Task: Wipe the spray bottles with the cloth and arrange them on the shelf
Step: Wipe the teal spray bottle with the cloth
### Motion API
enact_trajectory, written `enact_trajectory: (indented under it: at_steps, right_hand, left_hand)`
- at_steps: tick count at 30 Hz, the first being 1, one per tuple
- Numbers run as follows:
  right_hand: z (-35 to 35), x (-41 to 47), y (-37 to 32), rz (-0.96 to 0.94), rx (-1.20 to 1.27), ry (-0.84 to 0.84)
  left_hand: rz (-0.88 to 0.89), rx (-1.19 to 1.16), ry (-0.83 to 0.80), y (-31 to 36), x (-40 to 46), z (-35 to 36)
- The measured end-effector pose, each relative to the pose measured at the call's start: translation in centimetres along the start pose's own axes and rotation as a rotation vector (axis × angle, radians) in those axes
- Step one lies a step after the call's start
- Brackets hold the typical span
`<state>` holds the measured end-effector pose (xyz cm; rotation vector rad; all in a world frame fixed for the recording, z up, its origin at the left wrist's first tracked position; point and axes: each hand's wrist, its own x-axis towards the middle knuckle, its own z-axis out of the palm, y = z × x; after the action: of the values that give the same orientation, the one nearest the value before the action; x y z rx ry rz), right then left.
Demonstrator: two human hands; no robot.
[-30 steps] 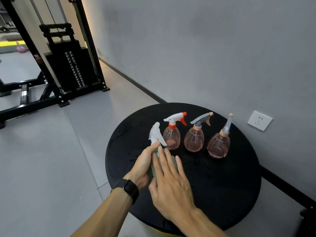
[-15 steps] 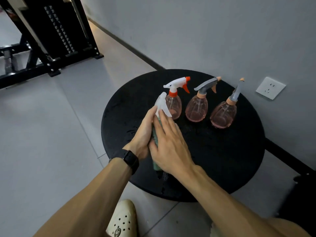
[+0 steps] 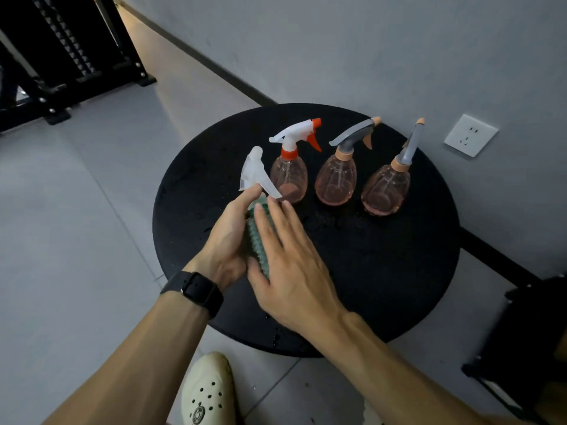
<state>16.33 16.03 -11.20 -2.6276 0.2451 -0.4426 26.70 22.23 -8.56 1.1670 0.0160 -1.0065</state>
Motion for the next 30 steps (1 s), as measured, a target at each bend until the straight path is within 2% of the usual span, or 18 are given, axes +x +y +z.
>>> enact_trajectory:
  at_steps: [5,12,24,30]
  right_hand:
    - [-0.3,0.1,0.3,0.055,0.047,-0.052]
    - [-2.1,-0.1,0.2,0.132,0.168,-0.089]
    - [-2.2,-1.6,-0.1,0.022,0.140,-0.062]
    - [-2.6,-1.1,0.0,0.041,0.153,-0.075]
  left_hand:
    - [0.010,0.026,0.002,-0.8,0.4,-0.1]
    - [0.006,0.057,0.085,-2.9,-1.1,0.4]
    - [0.065,-0.004,0.042,-0.7,-0.6,0.5]
    - [0.088,0.015,-0.007,-0.6,-0.3,1.0]
